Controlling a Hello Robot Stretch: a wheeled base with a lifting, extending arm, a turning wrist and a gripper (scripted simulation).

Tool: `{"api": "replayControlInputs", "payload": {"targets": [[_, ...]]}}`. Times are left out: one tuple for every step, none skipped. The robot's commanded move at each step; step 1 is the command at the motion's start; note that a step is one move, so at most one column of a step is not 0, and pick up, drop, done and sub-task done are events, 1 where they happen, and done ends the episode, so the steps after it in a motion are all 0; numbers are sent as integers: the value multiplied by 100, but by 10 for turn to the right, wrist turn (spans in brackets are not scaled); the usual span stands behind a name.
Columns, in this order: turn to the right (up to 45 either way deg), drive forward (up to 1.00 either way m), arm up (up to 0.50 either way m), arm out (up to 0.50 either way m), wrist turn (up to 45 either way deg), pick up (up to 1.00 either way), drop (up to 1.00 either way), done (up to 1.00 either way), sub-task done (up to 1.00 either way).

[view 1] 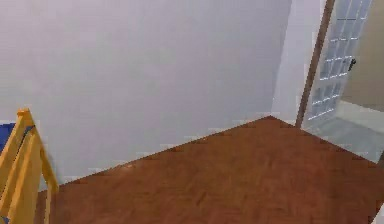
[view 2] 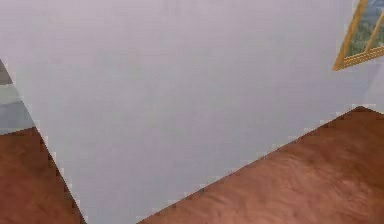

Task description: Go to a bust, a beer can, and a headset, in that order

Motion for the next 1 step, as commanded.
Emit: {"api": "replayControlInputs", "payload": {"targets": [[0,90,0,0,0,0,0,0,0]]}}
